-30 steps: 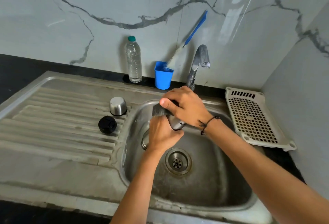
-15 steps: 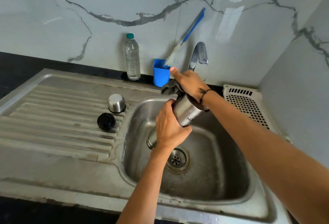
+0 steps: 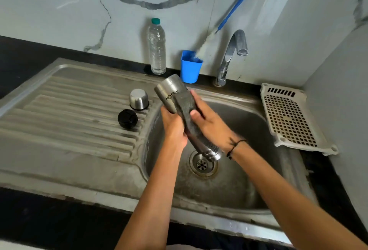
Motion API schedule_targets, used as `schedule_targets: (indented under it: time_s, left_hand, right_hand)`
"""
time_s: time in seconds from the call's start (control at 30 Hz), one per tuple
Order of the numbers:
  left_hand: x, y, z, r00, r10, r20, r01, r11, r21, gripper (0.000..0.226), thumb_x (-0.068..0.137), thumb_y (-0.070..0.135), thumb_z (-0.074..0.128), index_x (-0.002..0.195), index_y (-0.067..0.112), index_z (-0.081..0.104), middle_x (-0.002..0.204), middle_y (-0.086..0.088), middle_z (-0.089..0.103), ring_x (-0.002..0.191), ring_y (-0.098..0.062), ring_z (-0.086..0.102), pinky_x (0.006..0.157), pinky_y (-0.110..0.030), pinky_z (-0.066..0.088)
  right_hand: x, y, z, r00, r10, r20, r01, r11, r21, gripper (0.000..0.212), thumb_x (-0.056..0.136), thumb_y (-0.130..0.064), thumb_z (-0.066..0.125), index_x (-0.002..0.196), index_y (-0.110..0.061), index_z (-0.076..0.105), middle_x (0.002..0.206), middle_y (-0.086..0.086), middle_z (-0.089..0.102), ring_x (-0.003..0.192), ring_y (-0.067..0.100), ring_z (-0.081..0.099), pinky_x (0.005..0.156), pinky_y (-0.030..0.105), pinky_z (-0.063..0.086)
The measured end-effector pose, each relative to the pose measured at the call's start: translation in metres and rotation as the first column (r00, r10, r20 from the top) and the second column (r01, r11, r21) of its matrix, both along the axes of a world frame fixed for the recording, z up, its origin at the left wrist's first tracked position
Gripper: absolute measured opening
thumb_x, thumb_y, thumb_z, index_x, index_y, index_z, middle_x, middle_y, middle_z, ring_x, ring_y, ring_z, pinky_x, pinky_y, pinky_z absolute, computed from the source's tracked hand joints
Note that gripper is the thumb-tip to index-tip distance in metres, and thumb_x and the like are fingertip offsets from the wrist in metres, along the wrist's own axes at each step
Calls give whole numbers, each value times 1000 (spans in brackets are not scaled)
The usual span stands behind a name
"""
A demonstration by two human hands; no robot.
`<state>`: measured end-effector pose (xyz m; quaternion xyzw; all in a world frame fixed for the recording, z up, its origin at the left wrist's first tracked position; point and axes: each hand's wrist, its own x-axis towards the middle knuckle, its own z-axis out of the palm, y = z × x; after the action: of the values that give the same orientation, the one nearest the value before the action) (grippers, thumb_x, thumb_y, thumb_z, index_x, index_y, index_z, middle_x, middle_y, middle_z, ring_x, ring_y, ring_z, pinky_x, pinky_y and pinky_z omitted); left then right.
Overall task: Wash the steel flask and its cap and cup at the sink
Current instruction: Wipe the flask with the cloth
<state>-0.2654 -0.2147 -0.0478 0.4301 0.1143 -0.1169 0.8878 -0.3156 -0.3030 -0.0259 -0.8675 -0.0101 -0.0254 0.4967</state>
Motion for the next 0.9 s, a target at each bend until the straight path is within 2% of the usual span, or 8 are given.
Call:
schedule_targets:
  time_s: [0.07,0.2,0.3,0.4,0.53,0.6,0.77,0.9]
  left_hand:
    - [0,1,-1,999,34,-36,-36,999,-41,54,75,12,73,122,8,47,99,-10,65,85,-21,67,74,-34,56]
    - [-2,-1,-3,990,97,-107,-104,992,-64,51,77,12,75,121,18,48,106,-9,66,88,-20,69,82,-40,57]
    - [-7,-7,-1,982,137,-129,-150,984,-95,47,79,10,73,119,16,50,101,-5,67,80,-14,69,75,-34,58]
    - [-12,-12,1,975,146,-169,-165,981,-103,36,79,12,73,104,23,50,99,-1,66,85,-15,67,79,-34,55]
    - [-11,-13,6,974,176,-144,-200,964,-175,47,80,15,73,120,20,49,113,1,65,105,-18,63,96,-42,50]
    - [-11,-14,7,976,195,-98,-210,961,-178,56,80,14,73,129,21,47,122,0,64,111,-16,61,101,-45,46]
    - [-14,-12,5,987,162,-11,-161,967,-195,51,81,7,70,124,26,50,117,3,65,107,-14,62,102,-46,45]
    - [-15,-6,9,979,95,178,-57,977,-204,76,66,7,72,135,19,43,108,6,66,96,-7,65,87,-32,52]
  right_hand:
    - [-10,2,-10,999,-4,35,15,951,-310,64,99,-25,43,150,-31,5,154,0,24,137,17,27,110,28,18]
    - [-27,-14,-30,996,-89,-24,75,940,-333,65,98,-36,44,150,-32,6,140,5,39,121,21,43,103,39,37]
    - [-31,-23,-38,983,-183,-28,175,967,-187,59,93,-39,53,146,-35,28,129,1,53,112,16,55,96,38,47]
    - [-31,-34,-43,927,-368,-78,376,905,198,30,88,-33,63,118,-29,63,104,-5,69,97,14,64,97,44,49]
    - [-38,-36,-40,822,-419,-385,546,390,741,27,94,-34,53,101,-12,69,90,7,70,85,21,65,82,38,54]
    - [-37,-26,-40,803,-446,-394,544,280,791,30,94,-36,51,107,-13,66,96,9,69,88,22,65,85,41,54]
    - [-21,-7,-36,638,-663,-392,693,272,668,20,90,-35,55,79,-20,63,84,12,63,85,35,66,75,58,55]
    - [-13,-23,-19,678,-418,-604,727,261,635,30,90,-31,48,103,-6,58,83,19,60,67,33,60,50,38,53]
